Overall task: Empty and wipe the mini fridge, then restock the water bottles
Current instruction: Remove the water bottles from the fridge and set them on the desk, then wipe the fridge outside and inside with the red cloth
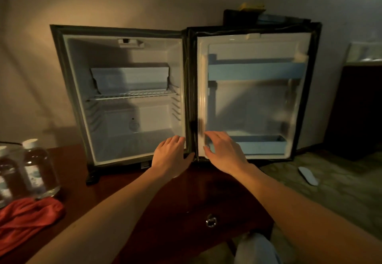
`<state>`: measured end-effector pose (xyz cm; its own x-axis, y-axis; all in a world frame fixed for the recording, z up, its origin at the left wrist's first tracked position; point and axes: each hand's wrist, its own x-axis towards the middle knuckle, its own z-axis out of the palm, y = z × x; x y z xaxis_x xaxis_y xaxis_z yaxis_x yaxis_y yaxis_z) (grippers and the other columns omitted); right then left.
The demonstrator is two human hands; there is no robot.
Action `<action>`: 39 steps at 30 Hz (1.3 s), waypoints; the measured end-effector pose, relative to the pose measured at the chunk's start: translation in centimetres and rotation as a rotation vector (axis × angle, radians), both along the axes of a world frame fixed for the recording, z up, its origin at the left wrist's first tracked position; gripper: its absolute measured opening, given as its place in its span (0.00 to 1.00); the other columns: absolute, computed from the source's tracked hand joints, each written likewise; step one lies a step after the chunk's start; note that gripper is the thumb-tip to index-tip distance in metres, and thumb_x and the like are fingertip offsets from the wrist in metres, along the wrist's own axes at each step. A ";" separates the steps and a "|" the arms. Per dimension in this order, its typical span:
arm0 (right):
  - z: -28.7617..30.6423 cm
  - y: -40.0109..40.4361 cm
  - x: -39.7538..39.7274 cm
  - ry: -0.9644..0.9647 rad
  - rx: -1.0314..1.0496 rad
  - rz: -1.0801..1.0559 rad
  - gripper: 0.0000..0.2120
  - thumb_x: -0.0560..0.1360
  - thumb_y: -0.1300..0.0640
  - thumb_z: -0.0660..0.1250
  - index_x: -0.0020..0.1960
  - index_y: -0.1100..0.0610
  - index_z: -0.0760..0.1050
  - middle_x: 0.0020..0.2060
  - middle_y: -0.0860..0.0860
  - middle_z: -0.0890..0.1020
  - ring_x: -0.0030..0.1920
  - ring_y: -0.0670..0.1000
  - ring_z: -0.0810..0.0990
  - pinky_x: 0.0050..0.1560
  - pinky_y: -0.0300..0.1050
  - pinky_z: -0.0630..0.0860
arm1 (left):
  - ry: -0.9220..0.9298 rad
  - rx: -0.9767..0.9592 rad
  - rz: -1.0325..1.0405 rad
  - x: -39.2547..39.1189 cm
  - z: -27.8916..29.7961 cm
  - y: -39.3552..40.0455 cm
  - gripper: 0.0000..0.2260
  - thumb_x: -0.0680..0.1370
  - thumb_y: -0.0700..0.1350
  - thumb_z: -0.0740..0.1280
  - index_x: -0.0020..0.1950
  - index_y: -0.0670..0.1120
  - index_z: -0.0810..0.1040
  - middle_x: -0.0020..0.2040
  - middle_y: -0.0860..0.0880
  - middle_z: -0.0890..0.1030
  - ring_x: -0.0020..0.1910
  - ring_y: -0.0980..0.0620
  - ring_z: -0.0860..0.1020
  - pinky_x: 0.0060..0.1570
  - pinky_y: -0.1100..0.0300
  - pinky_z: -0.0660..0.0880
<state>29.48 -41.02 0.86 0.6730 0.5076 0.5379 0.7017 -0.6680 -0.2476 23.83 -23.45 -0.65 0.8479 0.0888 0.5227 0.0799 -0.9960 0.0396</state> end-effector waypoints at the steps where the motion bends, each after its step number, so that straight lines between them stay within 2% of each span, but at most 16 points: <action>1: 0.0 -0.8 0.1 -0.003 0.006 -0.020 0.22 0.80 0.50 0.62 0.73 0.52 0.65 0.68 0.49 0.72 0.68 0.49 0.69 0.63 0.47 0.71 | -0.015 0.002 -0.024 0.3 0.1 -0.8 0.21 0.78 0.61 0.61 0.65 0.49 0.72 0.61 0.51 0.77 0.63 0.49 0.74 0.61 0.54 0.70; 4: -0.2 -3.6 0.7 -0.024 0.021 -0.105 0.21 0.80 0.50 0.62 0.71 0.52 0.66 0.65 0.49 0.73 0.66 0.50 0.70 0.62 0.47 0.72 | -0.068 0.017 -0.103 1.2 0.4 -3.7 0.15 0.79 0.58 0.62 0.60 0.50 0.73 0.56 0.52 0.78 0.58 0.50 0.76 0.56 0.55 0.71; 9: -0.5 -10.0 2.4 -0.106 0.108 -0.233 0.12 0.78 0.52 0.66 0.59 0.56 0.73 0.50 0.51 0.78 0.55 0.53 0.76 0.49 0.47 0.75 | -0.075 0.040 -0.226 3.8 0.9 -9.2 0.16 0.80 0.57 0.61 0.63 0.49 0.72 0.59 0.52 0.77 0.59 0.51 0.74 0.60 0.55 0.70; 13: -0.2 -15.3 4.0 -0.043 0.221 -0.341 0.10 0.76 0.53 0.68 0.52 0.55 0.71 0.46 0.50 0.76 0.48 0.51 0.75 0.45 0.45 0.74 | -0.049 0.058 -0.312 5.9 1.0 -13.5 0.19 0.80 0.56 0.60 0.67 0.48 0.70 0.65 0.51 0.74 0.65 0.50 0.71 0.66 0.54 0.66; 16: -0.3 -18.6 5.7 0.055 0.349 -0.409 0.13 0.74 0.53 0.70 0.51 0.53 0.67 0.46 0.49 0.74 0.47 0.51 0.74 0.44 0.45 0.72 | -0.035 0.056 -0.339 7.4 0.6 -16.0 0.20 0.80 0.55 0.60 0.68 0.47 0.70 0.66 0.51 0.74 0.67 0.50 0.69 0.67 0.55 0.65; 20: -0.6 -21.4 8.4 0.178 0.471 -0.441 0.18 0.73 0.53 0.72 0.55 0.54 0.66 0.49 0.50 0.72 0.51 0.51 0.72 0.46 0.43 0.70 | -0.010 0.058 -0.361 9.5 -0.1 -18.5 0.21 0.80 0.55 0.61 0.70 0.47 0.68 0.68 0.51 0.72 0.68 0.50 0.68 0.68 0.56 0.63; 22: -0.6 -22.1 9.5 0.266 0.521 -0.414 0.23 0.74 0.53 0.71 0.64 0.57 0.66 0.55 0.52 0.73 0.54 0.50 0.72 0.51 0.44 0.70 | 0.010 0.055 -0.358 10.6 -0.3 -19.4 0.24 0.80 0.56 0.60 0.73 0.47 0.66 0.71 0.51 0.70 0.71 0.50 0.66 0.70 0.56 0.61; 24: -0.6 -22.5 10.5 0.343 0.525 -0.381 0.30 0.75 0.53 0.70 0.72 0.60 0.62 0.63 0.55 0.72 0.55 0.49 0.70 0.54 0.43 0.69 | 0.043 0.043 -0.328 11.8 -0.4 -20.0 0.25 0.81 0.56 0.60 0.75 0.46 0.64 0.72 0.50 0.69 0.72 0.50 0.65 0.71 0.55 0.60; 26: -0.6 -22.7 11.4 0.416 0.527 -0.336 0.34 0.77 0.54 0.68 0.76 0.61 0.57 0.68 0.57 0.70 0.61 0.52 0.72 0.58 0.44 0.69 | 0.086 0.038 -0.301 12.8 -0.7 -20.5 0.24 0.81 0.57 0.59 0.73 0.46 0.66 0.71 0.49 0.71 0.71 0.48 0.66 0.70 0.54 0.62; 28: -0.8 -22.7 12.3 0.500 0.521 -0.286 0.34 0.79 0.54 0.66 0.78 0.61 0.54 0.69 0.57 0.69 0.65 0.55 0.72 0.59 0.44 0.69 | 0.124 0.041 -0.284 13.5 -1.3 -20.9 0.22 0.81 0.57 0.59 0.71 0.46 0.68 0.67 0.49 0.73 0.69 0.48 0.69 0.67 0.54 0.65; 31: -1.3 -22.5 13.6 0.572 0.534 -0.216 0.33 0.79 0.54 0.65 0.78 0.60 0.54 0.71 0.57 0.69 0.64 0.54 0.73 0.60 0.45 0.72 | 0.092 0.025 -0.271 14.2 -2.1 -21.0 0.20 0.80 0.57 0.59 0.68 0.47 0.70 0.63 0.50 0.75 0.65 0.48 0.72 0.63 0.55 0.67; 35: -1.7 -22.8 14.4 0.629 0.635 -0.133 0.34 0.78 0.54 0.65 0.78 0.58 0.54 0.70 0.55 0.70 0.67 0.53 0.72 0.67 0.52 0.70 | 0.069 0.007 -0.277 14.1 -2.3 -20.8 0.19 0.80 0.58 0.59 0.65 0.48 0.71 0.60 0.51 0.76 0.61 0.49 0.74 0.60 0.56 0.68; 39: -1.4 -23.6 13.0 0.608 0.713 -0.043 0.32 0.79 0.57 0.63 0.79 0.55 0.54 0.71 0.54 0.69 0.69 0.54 0.70 0.71 0.59 0.66 | 0.054 -0.015 -0.276 13.1 -2.2 -20.8 0.15 0.81 0.60 0.58 0.56 0.49 0.72 0.53 0.52 0.77 0.56 0.50 0.75 0.55 0.58 0.69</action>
